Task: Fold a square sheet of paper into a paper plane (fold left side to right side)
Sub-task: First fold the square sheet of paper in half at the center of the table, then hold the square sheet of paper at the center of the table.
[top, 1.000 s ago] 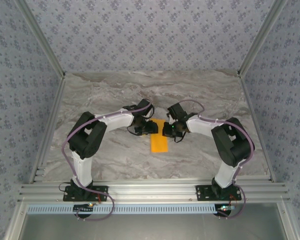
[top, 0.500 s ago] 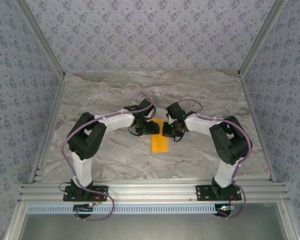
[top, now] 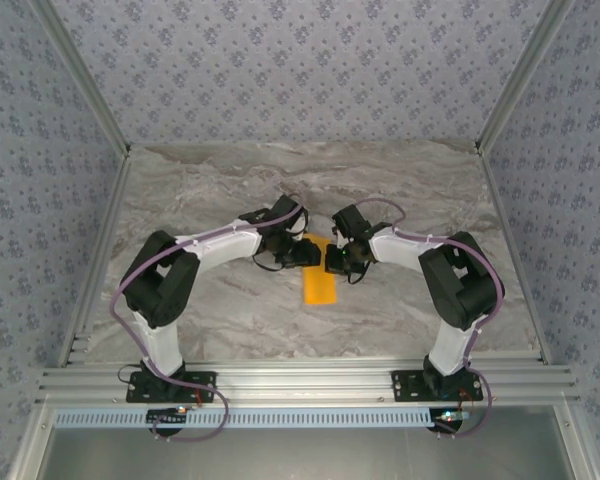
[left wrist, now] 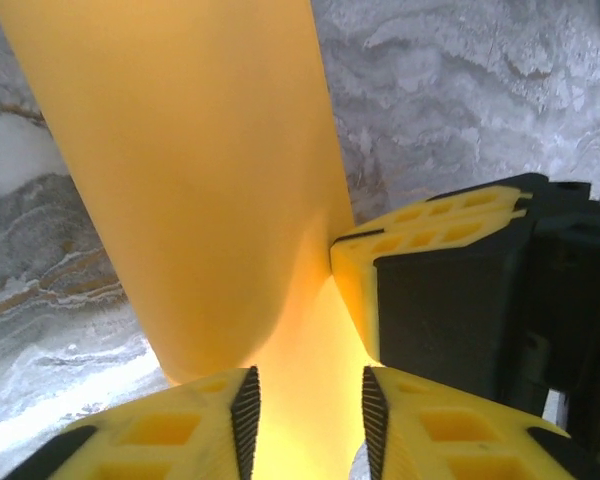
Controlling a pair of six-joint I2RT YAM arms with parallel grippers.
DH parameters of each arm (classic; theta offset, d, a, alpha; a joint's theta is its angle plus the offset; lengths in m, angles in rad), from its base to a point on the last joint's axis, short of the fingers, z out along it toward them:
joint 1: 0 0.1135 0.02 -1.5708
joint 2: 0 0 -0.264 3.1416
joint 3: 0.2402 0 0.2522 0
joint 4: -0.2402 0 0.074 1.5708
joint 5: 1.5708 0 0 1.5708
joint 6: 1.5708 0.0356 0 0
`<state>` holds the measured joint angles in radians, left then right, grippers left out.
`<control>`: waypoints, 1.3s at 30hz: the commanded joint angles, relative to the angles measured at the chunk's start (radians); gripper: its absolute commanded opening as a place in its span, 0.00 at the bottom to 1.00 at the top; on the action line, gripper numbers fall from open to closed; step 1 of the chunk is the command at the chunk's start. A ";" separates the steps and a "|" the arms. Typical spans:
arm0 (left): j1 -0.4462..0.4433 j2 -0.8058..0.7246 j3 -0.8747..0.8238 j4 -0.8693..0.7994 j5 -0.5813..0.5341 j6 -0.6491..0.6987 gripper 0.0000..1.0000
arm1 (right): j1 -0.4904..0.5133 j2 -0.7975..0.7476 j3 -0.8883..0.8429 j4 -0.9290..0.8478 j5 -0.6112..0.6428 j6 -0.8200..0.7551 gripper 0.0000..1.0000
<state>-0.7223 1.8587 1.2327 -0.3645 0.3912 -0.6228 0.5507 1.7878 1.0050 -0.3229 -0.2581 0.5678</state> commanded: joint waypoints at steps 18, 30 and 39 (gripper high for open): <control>0.029 0.087 -0.056 -0.036 -0.043 0.035 0.25 | 0.003 0.062 0.005 -0.132 0.075 -0.036 0.07; 0.086 -0.056 -0.116 0.074 0.073 0.055 0.23 | 0.002 0.062 -0.001 -0.126 0.062 -0.036 0.07; 0.055 0.007 -0.149 0.262 0.142 -0.041 0.21 | 0.003 0.060 0.001 -0.127 0.060 -0.034 0.07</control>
<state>-0.6544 1.8328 1.0870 -0.1730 0.4976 -0.6296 0.5507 1.7985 1.0256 -0.3515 -0.2539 0.5484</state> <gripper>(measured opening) 0.212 0.070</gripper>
